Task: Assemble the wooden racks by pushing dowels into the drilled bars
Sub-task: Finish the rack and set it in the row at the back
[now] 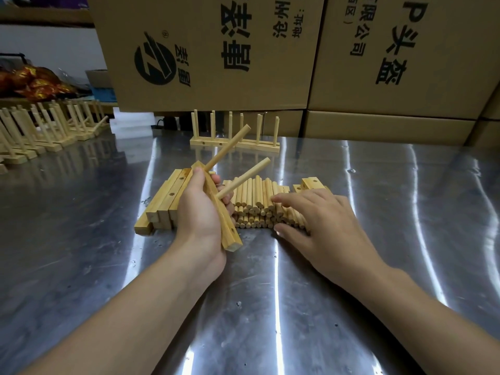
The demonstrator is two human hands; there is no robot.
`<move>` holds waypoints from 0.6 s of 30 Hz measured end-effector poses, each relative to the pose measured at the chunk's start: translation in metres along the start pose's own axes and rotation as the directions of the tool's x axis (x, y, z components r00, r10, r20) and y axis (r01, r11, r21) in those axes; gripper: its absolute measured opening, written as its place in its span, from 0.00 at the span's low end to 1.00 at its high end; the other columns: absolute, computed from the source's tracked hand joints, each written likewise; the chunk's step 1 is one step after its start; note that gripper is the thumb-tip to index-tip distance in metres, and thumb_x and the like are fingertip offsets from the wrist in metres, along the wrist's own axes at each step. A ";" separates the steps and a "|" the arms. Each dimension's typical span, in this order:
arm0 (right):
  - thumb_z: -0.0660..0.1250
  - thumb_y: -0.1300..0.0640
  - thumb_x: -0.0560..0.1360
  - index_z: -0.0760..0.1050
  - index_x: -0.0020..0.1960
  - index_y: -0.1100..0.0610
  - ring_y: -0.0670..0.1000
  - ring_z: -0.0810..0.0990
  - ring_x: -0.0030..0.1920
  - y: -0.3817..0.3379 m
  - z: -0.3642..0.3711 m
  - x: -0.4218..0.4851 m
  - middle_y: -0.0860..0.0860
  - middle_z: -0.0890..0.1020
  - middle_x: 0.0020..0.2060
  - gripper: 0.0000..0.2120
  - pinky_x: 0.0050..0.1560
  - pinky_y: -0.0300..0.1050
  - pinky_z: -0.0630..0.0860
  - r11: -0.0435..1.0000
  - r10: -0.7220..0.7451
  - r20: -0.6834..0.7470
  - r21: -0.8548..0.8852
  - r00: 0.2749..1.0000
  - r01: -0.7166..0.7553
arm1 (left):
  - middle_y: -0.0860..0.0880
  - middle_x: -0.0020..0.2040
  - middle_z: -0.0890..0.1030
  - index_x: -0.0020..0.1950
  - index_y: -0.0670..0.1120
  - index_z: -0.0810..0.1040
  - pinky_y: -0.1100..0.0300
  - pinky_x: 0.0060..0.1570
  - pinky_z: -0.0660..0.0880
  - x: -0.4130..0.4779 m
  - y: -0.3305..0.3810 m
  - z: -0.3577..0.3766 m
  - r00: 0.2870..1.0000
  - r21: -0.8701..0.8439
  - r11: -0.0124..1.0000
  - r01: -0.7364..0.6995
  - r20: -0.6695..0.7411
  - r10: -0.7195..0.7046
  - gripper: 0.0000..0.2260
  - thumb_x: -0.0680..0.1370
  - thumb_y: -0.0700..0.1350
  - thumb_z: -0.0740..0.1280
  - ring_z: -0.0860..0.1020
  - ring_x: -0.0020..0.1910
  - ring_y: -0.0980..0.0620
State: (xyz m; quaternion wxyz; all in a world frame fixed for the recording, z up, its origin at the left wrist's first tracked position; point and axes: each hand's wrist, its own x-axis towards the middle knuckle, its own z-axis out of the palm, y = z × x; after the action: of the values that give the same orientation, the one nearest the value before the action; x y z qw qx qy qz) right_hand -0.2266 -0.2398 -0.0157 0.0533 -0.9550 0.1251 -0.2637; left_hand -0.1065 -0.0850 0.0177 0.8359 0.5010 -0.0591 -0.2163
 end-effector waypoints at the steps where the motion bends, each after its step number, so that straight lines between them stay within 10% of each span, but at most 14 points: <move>1: 0.69 0.40 0.79 0.77 0.68 0.41 0.46 0.75 0.64 0.000 0.000 0.002 0.38 0.82 0.58 0.18 0.60 0.43 0.63 1.000 0.012 -0.024 0.010 1.000 -0.011 | 0.52 0.31 0.71 0.44 0.50 0.74 0.60 0.30 0.64 0.000 0.000 0.000 1.000 0.001 1.000 0.002 0.001 -0.002 0.19 0.87 0.61 0.57 0.68 0.27 0.55; 11: 0.71 0.52 0.82 0.84 0.55 0.49 0.45 0.83 0.50 0.002 -0.012 0.002 0.40 0.85 0.46 0.05 0.55 0.52 0.77 0.970 0.165 -0.406 0.230 0.899 -0.074 | 0.51 0.32 0.72 0.47 0.49 0.74 0.61 0.27 0.65 0.002 -0.001 -0.002 0.999 0.007 0.999 0.032 0.028 -0.032 0.17 0.87 0.59 0.57 0.67 0.28 0.54; 14: 0.70 0.56 0.82 0.85 0.54 0.46 0.44 0.84 0.51 0.004 -0.019 0.001 0.41 0.86 0.44 0.06 0.49 0.35 0.77 0.811 0.367 -0.363 0.575 0.856 -0.104 | 0.51 0.32 0.71 0.47 0.49 0.73 0.62 0.23 0.64 0.003 -0.002 -0.003 0.996 -0.038 0.997 0.071 0.064 -0.068 0.17 0.88 0.58 0.57 0.66 0.27 0.54; 18: 0.71 0.58 0.82 0.86 0.53 0.47 0.47 0.86 0.49 0.000 -0.024 -0.001 0.48 0.88 0.46 0.08 0.46 0.37 0.79 0.530 0.431 -0.127 0.837 0.893 -0.137 | 0.50 0.32 0.72 0.45 0.49 0.74 0.61 0.30 0.66 0.002 -0.002 -0.001 0.988 -0.136 0.982 0.132 0.098 -0.119 0.17 0.87 0.57 0.57 0.69 0.28 0.54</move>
State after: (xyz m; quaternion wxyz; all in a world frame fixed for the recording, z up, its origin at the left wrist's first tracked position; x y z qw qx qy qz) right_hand -0.2395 -0.2402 0.0046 0.5043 -0.7335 0.1538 -0.4289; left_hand -0.1051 -0.0858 0.0150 0.8505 0.4329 -0.0491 -0.2945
